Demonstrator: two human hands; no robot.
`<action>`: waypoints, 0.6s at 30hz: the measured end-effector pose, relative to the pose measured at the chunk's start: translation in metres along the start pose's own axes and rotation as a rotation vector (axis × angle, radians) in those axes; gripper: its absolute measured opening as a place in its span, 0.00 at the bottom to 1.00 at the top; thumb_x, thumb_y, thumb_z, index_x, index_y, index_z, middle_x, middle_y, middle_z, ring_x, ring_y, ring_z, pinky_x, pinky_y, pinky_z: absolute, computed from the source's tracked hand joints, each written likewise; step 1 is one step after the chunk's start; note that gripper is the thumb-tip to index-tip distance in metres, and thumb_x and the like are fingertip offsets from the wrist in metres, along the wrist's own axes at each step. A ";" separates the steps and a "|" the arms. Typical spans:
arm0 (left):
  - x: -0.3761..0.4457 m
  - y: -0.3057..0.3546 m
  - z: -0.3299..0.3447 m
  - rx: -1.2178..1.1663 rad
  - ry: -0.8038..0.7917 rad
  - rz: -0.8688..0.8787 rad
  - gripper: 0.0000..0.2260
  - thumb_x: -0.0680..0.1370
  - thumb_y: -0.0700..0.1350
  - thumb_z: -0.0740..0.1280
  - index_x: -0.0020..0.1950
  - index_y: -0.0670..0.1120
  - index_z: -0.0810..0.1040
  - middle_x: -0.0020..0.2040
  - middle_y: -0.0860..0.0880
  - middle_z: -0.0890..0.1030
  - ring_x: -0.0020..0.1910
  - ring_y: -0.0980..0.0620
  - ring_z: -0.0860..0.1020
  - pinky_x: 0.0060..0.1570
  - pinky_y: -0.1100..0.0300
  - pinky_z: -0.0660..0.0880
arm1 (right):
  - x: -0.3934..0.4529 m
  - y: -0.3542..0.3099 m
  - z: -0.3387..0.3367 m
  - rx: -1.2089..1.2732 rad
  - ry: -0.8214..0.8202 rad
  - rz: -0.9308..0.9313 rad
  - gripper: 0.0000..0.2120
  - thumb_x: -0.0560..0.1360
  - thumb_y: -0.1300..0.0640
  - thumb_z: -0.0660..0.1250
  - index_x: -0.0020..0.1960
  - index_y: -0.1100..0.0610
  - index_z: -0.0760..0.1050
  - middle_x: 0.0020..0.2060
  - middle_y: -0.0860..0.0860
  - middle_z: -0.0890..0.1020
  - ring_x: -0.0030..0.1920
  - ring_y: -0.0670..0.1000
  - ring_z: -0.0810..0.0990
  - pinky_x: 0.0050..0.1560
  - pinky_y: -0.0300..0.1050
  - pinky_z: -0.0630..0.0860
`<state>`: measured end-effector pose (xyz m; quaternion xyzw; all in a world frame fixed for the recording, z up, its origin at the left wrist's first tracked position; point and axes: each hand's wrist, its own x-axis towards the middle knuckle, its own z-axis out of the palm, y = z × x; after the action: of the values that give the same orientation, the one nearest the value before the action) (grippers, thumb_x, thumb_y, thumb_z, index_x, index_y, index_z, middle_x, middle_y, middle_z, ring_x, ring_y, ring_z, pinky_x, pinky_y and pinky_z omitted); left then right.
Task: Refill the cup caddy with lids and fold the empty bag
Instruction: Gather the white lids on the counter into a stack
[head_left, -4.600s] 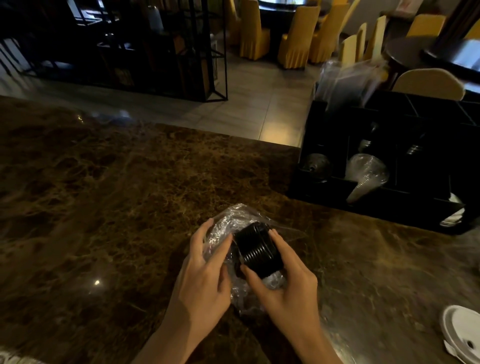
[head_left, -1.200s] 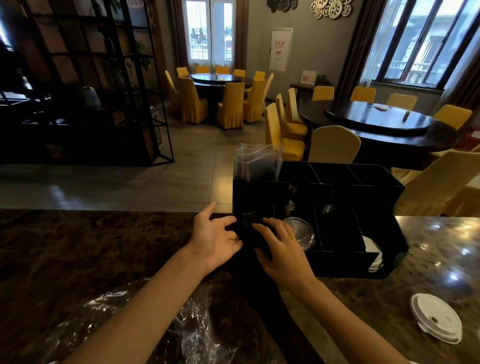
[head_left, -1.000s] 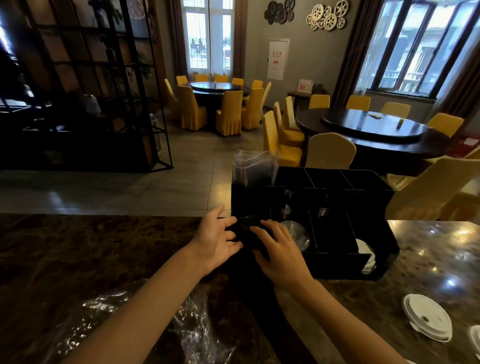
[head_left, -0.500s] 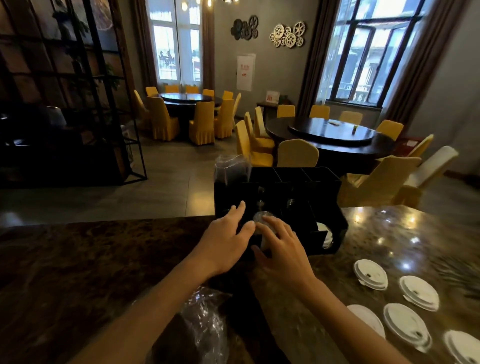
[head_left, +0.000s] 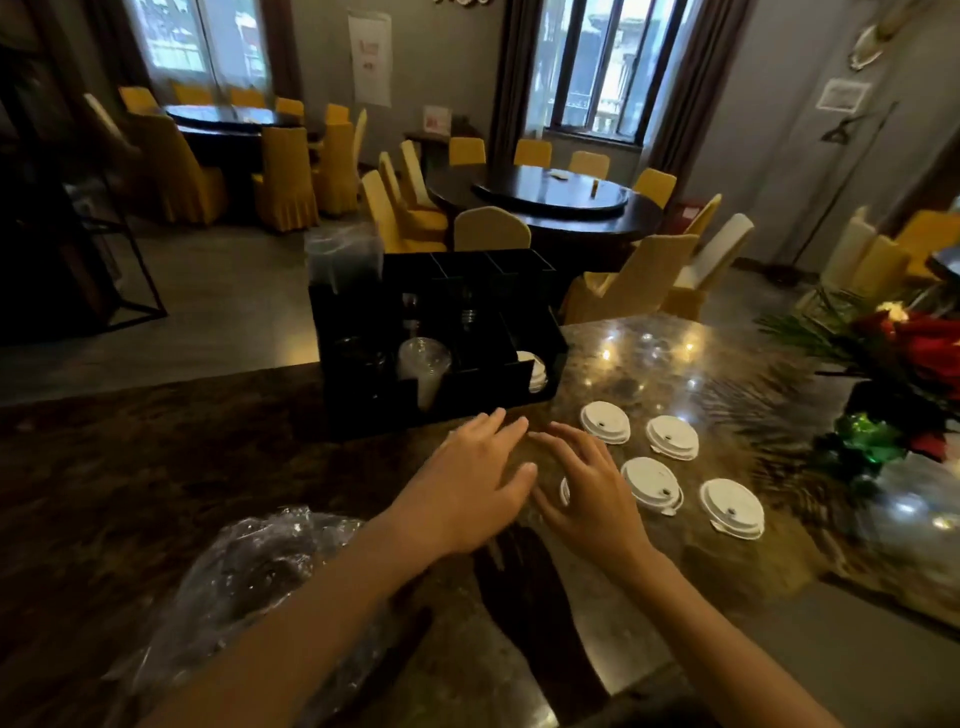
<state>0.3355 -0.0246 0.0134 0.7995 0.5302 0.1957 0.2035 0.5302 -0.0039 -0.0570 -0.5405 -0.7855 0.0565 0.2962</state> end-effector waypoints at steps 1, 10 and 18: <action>0.004 0.005 0.010 0.004 -0.019 0.001 0.28 0.83 0.58 0.58 0.81 0.53 0.55 0.82 0.49 0.56 0.81 0.50 0.52 0.76 0.54 0.50 | -0.007 0.009 -0.002 0.001 0.005 0.035 0.27 0.76 0.50 0.74 0.73 0.50 0.74 0.72 0.53 0.74 0.72 0.55 0.72 0.66 0.51 0.75; 0.068 0.020 0.102 -0.077 -0.122 -0.197 0.28 0.83 0.54 0.60 0.81 0.48 0.57 0.81 0.47 0.61 0.79 0.48 0.59 0.76 0.54 0.56 | -0.042 0.096 -0.011 0.067 0.000 0.302 0.23 0.77 0.51 0.73 0.70 0.52 0.76 0.69 0.52 0.76 0.69 0.53 0.74 0.67 0.55 0.77; 0.119 0.013 0.156 -0.198 -0.022 -0.368 0.24 0.84 0.47 0.60 0.80 0.46 0.63 0.79 0.46 0.65 0.77 0.48 0.64 0.74 0.57 0.59 | -0.052 0.137 0.019 0.225 -0.067 0.369 0.29 0.76 0.48 0.73 0.74 0.52 0.71 0.68 0.48 0.78 0.67 0.47 0.75 0.67 0.47 0.76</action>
<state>0.4712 0.0627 -0.0989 0.6672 0.6433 0.1975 0.3193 0.6445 0.0107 -0.1490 -0.6365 -0.6712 0.2151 0.3132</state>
